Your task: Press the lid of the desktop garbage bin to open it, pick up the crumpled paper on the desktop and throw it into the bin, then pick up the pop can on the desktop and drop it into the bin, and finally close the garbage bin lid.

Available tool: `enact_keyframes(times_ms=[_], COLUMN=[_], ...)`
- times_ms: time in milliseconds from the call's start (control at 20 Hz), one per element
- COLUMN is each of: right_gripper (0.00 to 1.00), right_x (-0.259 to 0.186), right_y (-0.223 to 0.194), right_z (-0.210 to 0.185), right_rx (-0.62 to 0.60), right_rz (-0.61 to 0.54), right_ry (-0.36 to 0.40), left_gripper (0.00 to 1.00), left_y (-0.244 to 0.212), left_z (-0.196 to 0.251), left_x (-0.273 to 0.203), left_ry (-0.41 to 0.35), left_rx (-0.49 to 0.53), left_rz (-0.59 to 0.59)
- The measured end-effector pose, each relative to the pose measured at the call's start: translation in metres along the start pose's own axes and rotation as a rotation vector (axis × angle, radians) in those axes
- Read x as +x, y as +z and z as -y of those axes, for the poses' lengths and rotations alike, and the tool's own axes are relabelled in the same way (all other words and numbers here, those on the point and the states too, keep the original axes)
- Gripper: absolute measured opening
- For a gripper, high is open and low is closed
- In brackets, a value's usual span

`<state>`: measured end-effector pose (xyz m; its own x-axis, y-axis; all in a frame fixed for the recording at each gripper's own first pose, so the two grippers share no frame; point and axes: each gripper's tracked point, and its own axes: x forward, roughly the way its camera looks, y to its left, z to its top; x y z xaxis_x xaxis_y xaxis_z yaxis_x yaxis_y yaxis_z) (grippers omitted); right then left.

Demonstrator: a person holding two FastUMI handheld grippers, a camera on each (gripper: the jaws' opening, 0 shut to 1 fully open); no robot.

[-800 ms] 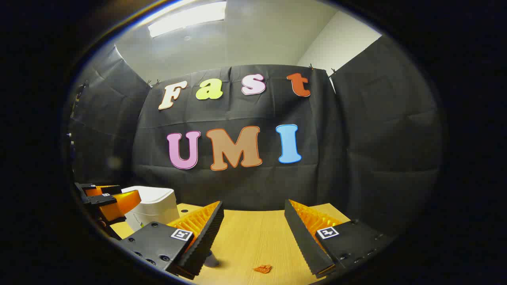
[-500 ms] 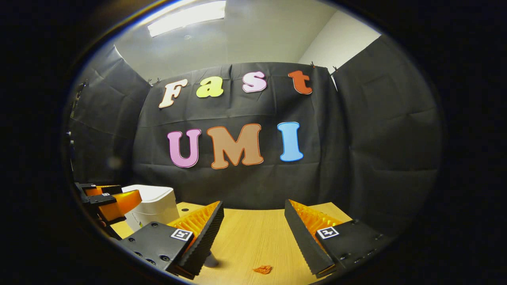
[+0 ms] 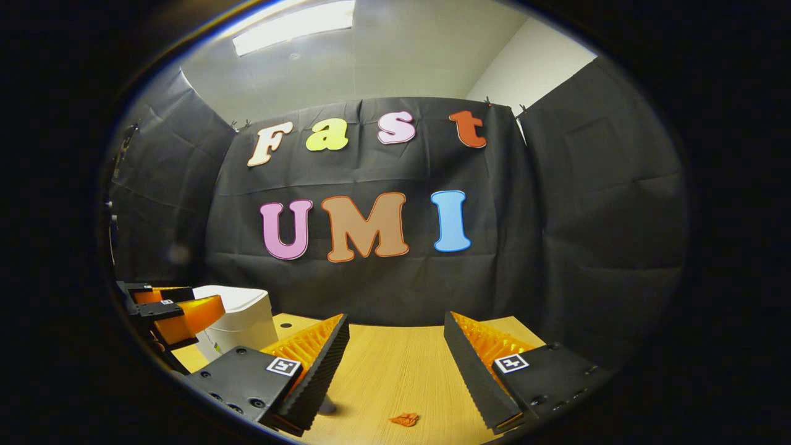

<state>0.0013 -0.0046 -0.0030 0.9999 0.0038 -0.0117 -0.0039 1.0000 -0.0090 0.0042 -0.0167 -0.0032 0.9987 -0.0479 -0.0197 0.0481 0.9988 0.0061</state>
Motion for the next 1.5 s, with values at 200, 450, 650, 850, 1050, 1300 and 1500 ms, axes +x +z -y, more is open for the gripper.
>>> enact_keyframes(times_ms=[200, 450, 650, 850, 1050, 1300, 1500], right_gripper=[0.97, 0.98, 0.97, 0.97, 0.97, 0.97, 0.97], right_x=[0.000, -0.001, -0.002, -0.003, -0.003, -0.002, 0.001], right_y=[-0.001, -0.001, 0.001, 0.000, -0.001, -0.004, -0.004], right_z=[-0.004, -0.005, -0.005, -0.008, -0.012, -0.016, -0.016], right_rx=[0.002, -0.004, -0.008, -0.010, -0.006, -0.012, -0.009], right_rz=[-0.005, -0.003, 0.006, 0.007, 0.005, 0.000, -0.003], right_ry=[0.005, -0.001, -0.014, -0.013, -0.005, 0.002, 0.004], left_gripper=[0.91, 0.93, 0.93, 0.91, 0.91, 0.91, 0.93], left_y=[0.000, 0.000, -0.001, 0.000, 0.000, 0.002, -0.002], left_z=[-0.001, -0.005, -0.006, -0.009, -0.011, -0.012, -0.012], left_x=[-0.002, -0.003, -0.003, -0.002, -0.002, -0.001, -0.001], left_ry=[-0.006, -0.003, -0.008, -0.007, -0.004, -0.004, -0.006], left_rx=[0.009, 0.009, -0.002, -0.001, -0.001, 0.005, 0.007], left_rz=[-0.002, -0.002, -0.003, 0.002, 0.003, 0.006, -0.010])
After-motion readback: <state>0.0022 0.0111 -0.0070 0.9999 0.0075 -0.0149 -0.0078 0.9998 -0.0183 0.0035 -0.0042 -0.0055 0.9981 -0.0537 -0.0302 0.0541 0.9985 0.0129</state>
